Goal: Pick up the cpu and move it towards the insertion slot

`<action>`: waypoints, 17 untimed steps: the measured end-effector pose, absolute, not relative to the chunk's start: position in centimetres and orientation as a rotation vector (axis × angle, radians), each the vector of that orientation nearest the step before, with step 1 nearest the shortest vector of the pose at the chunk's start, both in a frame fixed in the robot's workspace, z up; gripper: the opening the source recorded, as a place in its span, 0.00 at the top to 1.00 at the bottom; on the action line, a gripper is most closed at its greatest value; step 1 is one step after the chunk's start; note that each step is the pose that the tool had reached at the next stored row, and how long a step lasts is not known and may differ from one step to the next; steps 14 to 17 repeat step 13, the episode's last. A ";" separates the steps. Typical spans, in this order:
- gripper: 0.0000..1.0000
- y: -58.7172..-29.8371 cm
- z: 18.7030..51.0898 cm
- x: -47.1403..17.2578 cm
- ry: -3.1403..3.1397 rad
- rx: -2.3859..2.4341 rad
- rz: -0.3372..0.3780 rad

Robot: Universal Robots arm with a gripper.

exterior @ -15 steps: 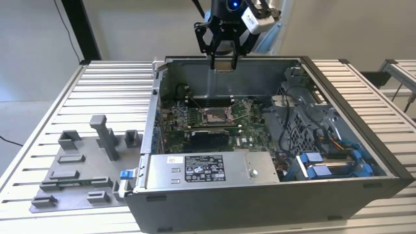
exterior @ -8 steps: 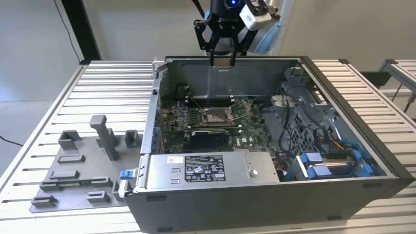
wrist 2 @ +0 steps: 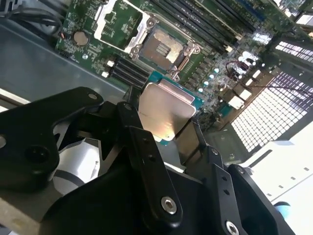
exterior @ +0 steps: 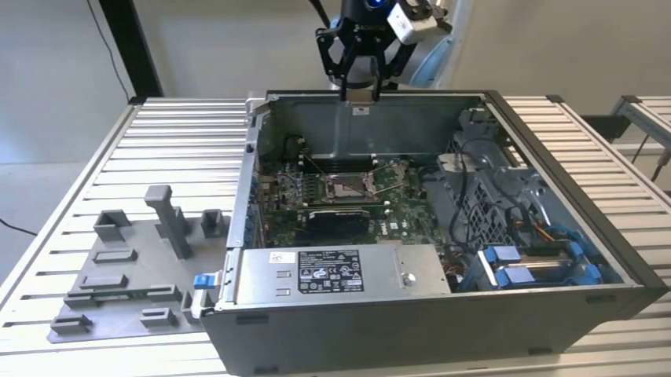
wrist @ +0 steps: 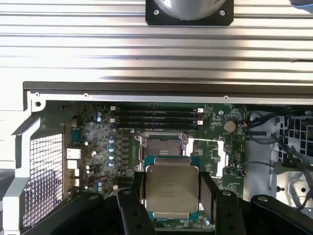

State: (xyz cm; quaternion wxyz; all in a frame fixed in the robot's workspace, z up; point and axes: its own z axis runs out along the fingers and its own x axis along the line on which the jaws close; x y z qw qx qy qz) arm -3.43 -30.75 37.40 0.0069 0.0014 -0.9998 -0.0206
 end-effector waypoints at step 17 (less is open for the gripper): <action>1.00 -30.7 37.4 -3.4 -3.127 0.004 -0.065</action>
